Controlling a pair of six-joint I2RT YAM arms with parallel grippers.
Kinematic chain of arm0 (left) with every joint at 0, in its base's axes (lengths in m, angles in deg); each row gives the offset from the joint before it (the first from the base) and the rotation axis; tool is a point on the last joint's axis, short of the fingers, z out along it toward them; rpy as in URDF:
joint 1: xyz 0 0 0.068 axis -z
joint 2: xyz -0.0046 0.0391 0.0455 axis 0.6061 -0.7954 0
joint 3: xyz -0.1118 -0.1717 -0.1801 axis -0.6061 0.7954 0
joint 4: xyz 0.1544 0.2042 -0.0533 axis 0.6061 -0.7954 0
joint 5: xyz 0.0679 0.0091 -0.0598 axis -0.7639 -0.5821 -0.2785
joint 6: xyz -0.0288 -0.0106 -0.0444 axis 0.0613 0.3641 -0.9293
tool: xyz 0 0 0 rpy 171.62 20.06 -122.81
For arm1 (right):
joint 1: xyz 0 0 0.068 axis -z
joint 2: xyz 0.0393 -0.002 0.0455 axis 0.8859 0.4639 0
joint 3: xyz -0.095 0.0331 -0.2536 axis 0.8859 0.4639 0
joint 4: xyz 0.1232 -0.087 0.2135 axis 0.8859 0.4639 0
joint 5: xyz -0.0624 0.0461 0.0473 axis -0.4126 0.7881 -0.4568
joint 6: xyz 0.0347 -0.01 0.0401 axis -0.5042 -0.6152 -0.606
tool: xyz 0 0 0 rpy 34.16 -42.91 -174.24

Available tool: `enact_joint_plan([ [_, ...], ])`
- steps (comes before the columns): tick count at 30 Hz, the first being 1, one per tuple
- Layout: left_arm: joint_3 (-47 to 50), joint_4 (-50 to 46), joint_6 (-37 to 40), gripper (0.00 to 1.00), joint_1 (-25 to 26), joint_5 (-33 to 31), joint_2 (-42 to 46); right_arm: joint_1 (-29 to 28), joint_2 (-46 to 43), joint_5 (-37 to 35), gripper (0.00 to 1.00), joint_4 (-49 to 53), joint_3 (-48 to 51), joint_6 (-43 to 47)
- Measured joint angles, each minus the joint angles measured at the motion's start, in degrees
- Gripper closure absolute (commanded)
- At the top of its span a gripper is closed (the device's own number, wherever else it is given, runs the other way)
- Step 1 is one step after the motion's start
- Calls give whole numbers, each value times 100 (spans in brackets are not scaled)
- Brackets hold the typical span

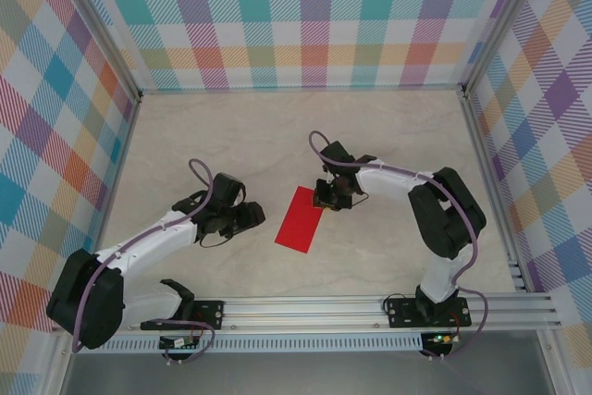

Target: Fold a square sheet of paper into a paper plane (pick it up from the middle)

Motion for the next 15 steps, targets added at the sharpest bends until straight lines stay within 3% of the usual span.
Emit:
enact_joint_plan([
  [8, 348, 802, -476, 35, -2, 920, -66, -31, 389, -120, 79, 98, -339, -9],
  [15, 358, 1215, -678, 33, 0, 1344, -293, -31, 715, -83, 79, 140, -704, 74],
])
